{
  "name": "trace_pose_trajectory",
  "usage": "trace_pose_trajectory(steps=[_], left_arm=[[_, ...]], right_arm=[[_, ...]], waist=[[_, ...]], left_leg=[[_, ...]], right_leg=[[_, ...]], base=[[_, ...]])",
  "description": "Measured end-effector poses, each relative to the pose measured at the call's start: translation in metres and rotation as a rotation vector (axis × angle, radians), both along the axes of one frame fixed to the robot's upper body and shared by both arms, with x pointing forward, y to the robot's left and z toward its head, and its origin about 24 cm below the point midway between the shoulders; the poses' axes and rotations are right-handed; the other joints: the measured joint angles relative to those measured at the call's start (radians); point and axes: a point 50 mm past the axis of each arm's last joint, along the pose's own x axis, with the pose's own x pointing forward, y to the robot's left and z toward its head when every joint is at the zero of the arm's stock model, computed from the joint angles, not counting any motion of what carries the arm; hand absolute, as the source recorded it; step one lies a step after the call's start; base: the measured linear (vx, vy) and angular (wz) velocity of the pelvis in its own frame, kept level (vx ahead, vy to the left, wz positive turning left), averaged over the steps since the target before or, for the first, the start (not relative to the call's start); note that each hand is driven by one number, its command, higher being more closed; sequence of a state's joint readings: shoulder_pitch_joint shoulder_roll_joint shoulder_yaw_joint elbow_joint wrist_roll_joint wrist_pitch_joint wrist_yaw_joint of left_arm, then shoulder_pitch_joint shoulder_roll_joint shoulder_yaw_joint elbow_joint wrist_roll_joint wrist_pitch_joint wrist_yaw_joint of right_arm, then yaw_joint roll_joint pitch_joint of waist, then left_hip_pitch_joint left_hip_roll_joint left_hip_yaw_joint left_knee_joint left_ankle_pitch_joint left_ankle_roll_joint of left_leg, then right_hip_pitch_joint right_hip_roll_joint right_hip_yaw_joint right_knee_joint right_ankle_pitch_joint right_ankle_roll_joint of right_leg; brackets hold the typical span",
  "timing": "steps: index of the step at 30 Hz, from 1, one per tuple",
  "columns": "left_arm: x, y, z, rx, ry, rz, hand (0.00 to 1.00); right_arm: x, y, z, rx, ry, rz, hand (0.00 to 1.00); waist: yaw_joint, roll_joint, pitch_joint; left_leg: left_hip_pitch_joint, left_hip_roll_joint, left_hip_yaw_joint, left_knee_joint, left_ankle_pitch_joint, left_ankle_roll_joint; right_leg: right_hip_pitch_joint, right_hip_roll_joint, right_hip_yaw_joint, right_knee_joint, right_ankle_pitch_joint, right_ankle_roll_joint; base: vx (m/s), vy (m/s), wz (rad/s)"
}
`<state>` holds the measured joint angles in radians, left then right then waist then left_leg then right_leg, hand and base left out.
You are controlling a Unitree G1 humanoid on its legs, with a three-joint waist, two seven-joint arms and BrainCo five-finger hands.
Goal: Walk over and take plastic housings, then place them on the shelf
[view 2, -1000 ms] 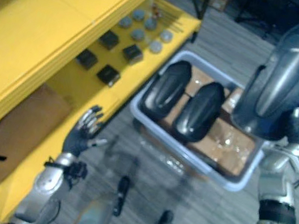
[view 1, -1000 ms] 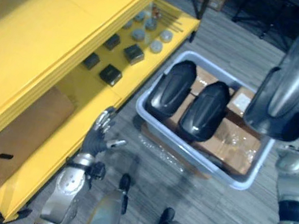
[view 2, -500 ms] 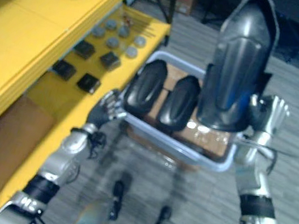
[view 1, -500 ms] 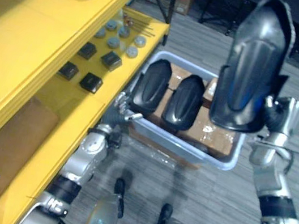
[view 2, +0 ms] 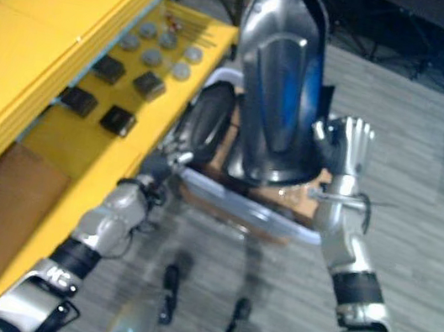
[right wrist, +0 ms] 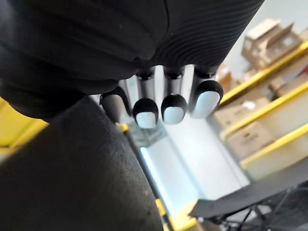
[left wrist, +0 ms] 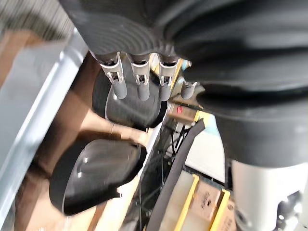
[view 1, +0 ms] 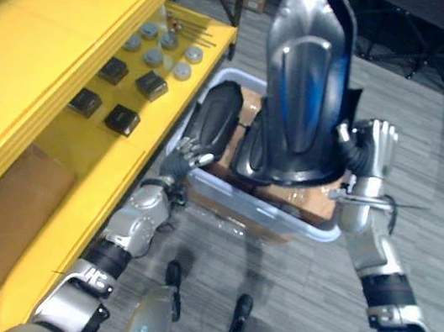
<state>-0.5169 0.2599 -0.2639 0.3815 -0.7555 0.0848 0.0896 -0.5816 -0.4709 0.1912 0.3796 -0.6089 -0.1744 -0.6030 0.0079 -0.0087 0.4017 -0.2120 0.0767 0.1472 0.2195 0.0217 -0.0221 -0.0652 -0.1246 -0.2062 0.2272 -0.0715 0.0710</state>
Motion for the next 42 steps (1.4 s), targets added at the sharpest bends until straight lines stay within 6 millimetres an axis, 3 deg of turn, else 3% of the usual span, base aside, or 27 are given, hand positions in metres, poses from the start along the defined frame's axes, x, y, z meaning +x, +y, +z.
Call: trace_pose_trajectory(steps=[11,24,36,42], left_arm=[[0.002,-0.02,0.023,-0.141,-0.064,-0.121,0.0],[-0.001,-0.034,0.018,-0.03,-0.086,-0.15,0.0],[-0.003,-0.038,0.005,0.043,-0.051,-0.14,0.0],[-0.005,-0.041,-0.008,0.047,-0.007,-0.123,0.0]], right_arm=[[0.013,0.021,-0.004,-0.086,0.059,0.063,1.0],[0.026,0.029,-0.014,-0.176,0.149,0.062,1.0],[0.024,0.039,-0.018,-0.205,0.151,0.121,1.0],[0.019,0.051,-0.027,-0.228,0.152,0.182,1.0]], waist=[[0.0,0.008,0.047],[0.01,0.028,0.058],[0.019,0.029,0.058],[0.024,0.043,0.066]], left_leg=[[-0.023,-0.005,-0.009,0.004,0.002,0.002],[-0.04,-0.017,-0.047,0.033,-0.002,0.001],[-0.052,-0.018,-0.052,0.035,-0.001,0.001],[-0.052,-0.021,-0.058,0.035,-0.001,0.001]], right_leg=[[-0.029,-0.009,-0.008,0.03,-0.012,-0.001],[-0.039,-0.019,-0.019,0.074,-0.042,-0.005],[-0.055,-0.026,-0.022,0.094,-0.047,0.0],[-0.055,-0.03,-0.029,0.106,-0.06,0.001]], base=[[0.0,0.006,0.02],[-0.01,0.014,0.05],[-0.01,0.001,0.01],[0.0,-0.001,0.03]])
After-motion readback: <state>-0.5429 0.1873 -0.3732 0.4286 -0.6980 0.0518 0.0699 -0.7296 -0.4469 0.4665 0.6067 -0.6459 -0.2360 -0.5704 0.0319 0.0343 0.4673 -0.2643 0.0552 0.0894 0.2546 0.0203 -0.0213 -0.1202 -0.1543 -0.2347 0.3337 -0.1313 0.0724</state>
